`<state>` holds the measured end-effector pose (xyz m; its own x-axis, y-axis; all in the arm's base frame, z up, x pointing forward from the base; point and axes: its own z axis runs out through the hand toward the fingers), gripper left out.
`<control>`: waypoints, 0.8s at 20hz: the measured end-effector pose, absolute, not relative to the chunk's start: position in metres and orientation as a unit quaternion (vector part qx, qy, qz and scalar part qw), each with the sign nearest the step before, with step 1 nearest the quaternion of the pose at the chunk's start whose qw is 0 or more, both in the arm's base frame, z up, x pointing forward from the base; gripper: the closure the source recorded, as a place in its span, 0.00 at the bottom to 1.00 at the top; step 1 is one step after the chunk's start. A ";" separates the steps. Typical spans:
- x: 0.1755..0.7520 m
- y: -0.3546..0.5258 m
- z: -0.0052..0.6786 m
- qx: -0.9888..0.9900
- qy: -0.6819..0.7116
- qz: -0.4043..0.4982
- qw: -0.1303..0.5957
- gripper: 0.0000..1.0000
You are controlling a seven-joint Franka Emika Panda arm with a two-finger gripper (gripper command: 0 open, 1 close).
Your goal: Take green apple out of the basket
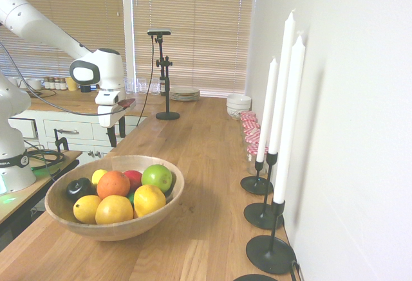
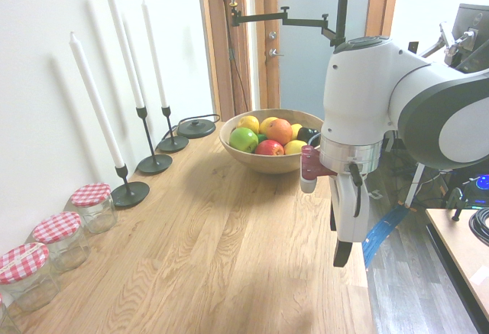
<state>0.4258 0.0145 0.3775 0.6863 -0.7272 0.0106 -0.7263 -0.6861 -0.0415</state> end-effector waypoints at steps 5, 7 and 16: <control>0.428 0.014 0.380 -0.918 0.396 -0.015 0.018 0.00; 0.432 0.011 0.388 -0.917 0.399 -0.021 0.020 0.00; 0.469 -0.055 0.477 -0.894 0.442 -0.065 0.031 0.00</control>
<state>0.4687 -0.0545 0.4769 0.6008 -0.7945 0.0886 -0.7865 -0.6073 -0.1126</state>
